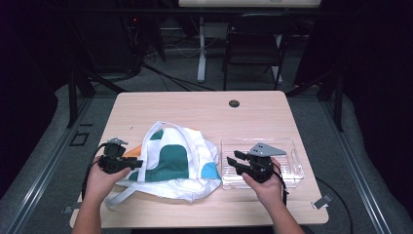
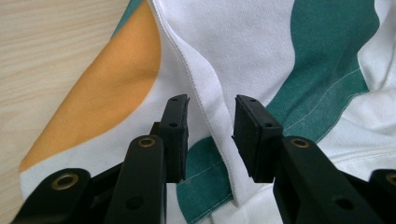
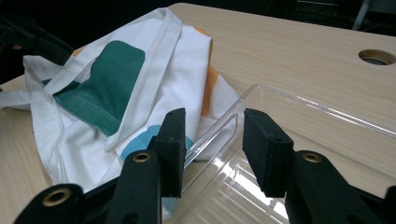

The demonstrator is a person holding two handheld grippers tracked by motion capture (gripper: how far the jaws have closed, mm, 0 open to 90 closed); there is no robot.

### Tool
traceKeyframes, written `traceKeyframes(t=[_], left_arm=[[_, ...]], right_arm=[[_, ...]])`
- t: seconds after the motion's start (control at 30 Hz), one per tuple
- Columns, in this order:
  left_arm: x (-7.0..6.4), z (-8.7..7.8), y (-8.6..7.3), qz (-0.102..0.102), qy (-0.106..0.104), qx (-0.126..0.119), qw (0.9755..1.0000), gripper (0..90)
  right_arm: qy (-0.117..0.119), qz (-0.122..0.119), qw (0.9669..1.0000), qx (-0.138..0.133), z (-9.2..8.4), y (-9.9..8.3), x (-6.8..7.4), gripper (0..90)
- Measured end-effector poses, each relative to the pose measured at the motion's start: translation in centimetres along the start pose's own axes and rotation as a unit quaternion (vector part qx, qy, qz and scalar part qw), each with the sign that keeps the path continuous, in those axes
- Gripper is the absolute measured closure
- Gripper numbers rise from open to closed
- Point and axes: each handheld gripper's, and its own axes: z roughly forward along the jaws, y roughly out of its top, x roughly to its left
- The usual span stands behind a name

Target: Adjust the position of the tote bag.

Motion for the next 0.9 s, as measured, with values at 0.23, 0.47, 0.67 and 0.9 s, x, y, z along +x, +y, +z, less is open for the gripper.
traceKeyframes(t=[0.23, 0.47, 0.67, 0.9], left_arm=[[-0.1, 0.2, -0.3, -0.003, -0.008, 0.002, 1.0, 66.6], [-0.3, 0.6, -0.8, -0.004, -0.01, 0.011, 0.9999, 69.5], [-0.4, 0.9, -1.1, -0.007, -0.015, 0.015, 0.9998, 70.3], [-0.4, 1.1, -1.2, -0.01, -0.021, 0.02, 0.9995, 73.0]], right_arm=[[0.004, 0.01, 0.9999, -0.008, 0.2, 0.2, -0.1, 54.9], [-0.004, 0.002, 1.0, -0.005, 0.7, 0.4, 0.2, 61.1], [-0.001, -0.007, 1.0, -0.003, 1.1, 0.6, 0.5, 65.9], [0.006, -0.003, 0.9999, 0.009, 1.2, 0.6, 0.4, 69.0]])
